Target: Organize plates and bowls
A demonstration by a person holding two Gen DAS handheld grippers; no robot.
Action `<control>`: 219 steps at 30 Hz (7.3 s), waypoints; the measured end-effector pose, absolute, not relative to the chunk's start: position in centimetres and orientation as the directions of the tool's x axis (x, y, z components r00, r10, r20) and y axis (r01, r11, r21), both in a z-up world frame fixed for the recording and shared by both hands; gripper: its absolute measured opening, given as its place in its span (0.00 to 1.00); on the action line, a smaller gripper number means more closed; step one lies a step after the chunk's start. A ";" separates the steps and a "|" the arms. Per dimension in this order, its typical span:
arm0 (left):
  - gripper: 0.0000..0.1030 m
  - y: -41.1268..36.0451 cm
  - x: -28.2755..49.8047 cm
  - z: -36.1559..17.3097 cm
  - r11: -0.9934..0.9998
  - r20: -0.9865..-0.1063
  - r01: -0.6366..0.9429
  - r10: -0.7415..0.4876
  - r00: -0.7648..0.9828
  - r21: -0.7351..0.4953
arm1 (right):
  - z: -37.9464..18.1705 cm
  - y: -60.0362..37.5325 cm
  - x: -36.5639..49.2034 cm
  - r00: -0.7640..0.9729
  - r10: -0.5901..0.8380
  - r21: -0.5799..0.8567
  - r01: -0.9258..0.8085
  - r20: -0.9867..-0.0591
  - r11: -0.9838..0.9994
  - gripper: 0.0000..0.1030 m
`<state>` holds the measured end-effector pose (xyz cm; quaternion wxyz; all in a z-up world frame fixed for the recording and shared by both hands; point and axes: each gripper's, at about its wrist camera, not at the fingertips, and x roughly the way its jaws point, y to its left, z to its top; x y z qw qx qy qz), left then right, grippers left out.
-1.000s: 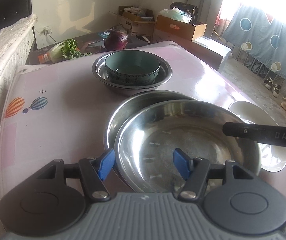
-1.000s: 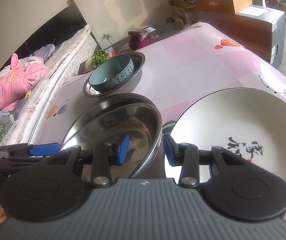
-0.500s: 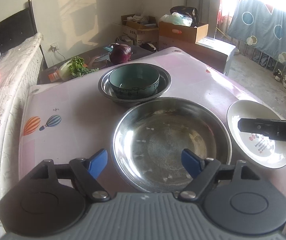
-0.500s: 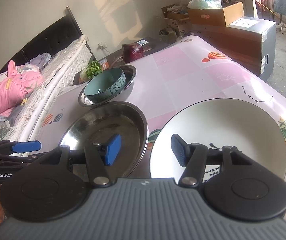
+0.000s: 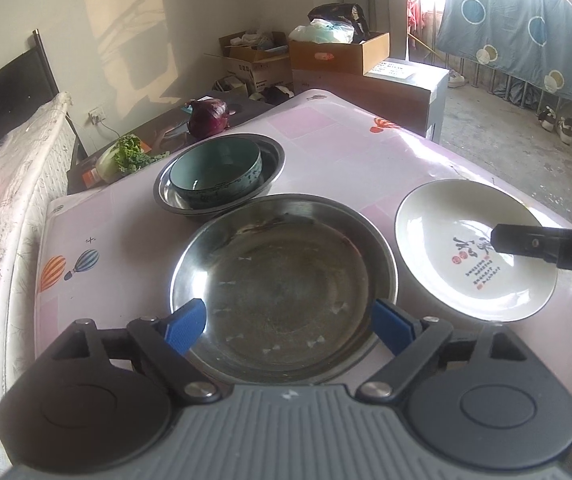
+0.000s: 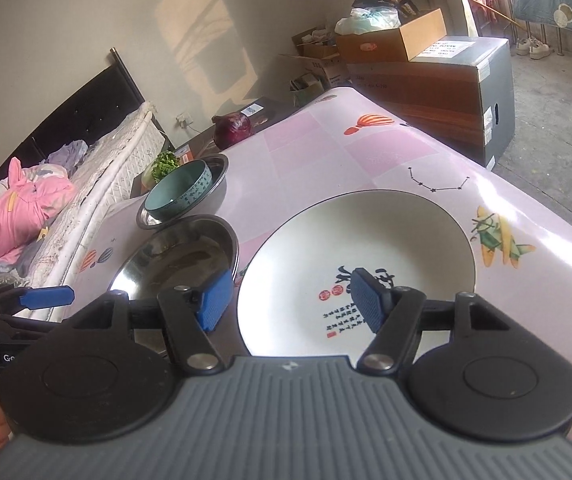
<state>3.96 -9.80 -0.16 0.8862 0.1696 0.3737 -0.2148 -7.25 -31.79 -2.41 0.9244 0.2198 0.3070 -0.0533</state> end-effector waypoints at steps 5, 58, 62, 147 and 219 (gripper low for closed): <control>0.88 -11.5 2.7 -0.2 0.836 -0.737 0.527 -0.260 0.624 0.152 | -2.7 -32.9 -8.8 0.811 0.037 0.390 0.240 -0.584 0.889 0.63; 0.51 -18.7 4.5 -7.6 0.822 -0.752 0.541 -0.468 0.464 -0.178 | -8.9 -44.1 -3.3 0.757 0.044 0.395 0.288 -0.652 0.872 0.29; 0.44 -18.5 4.8 -7.6 0.830 -0.758 0.529 -0.459 0.463 -0.179 | -9.1 -44.0 -2.9 0.755 0.074 0.414 0.272 -0.652 0.869 0.24; 0.61 -13.0 0.7 -8.4 0.747 -0.697 0.616 -0.580 0.422 -0.249 | -9.0 -40.1 -10.0 0.731 0.113 0.459 0.293 -0.673 0.839 0.25; 0.62 -13.7 -0.8 -7.8 0.800 -0.738 0.577 -0.489 0.466 -0.165 | -8.7 -37.7 -9.9 0.742 0.102 0.379 0.215 -0.663 0.900 0.29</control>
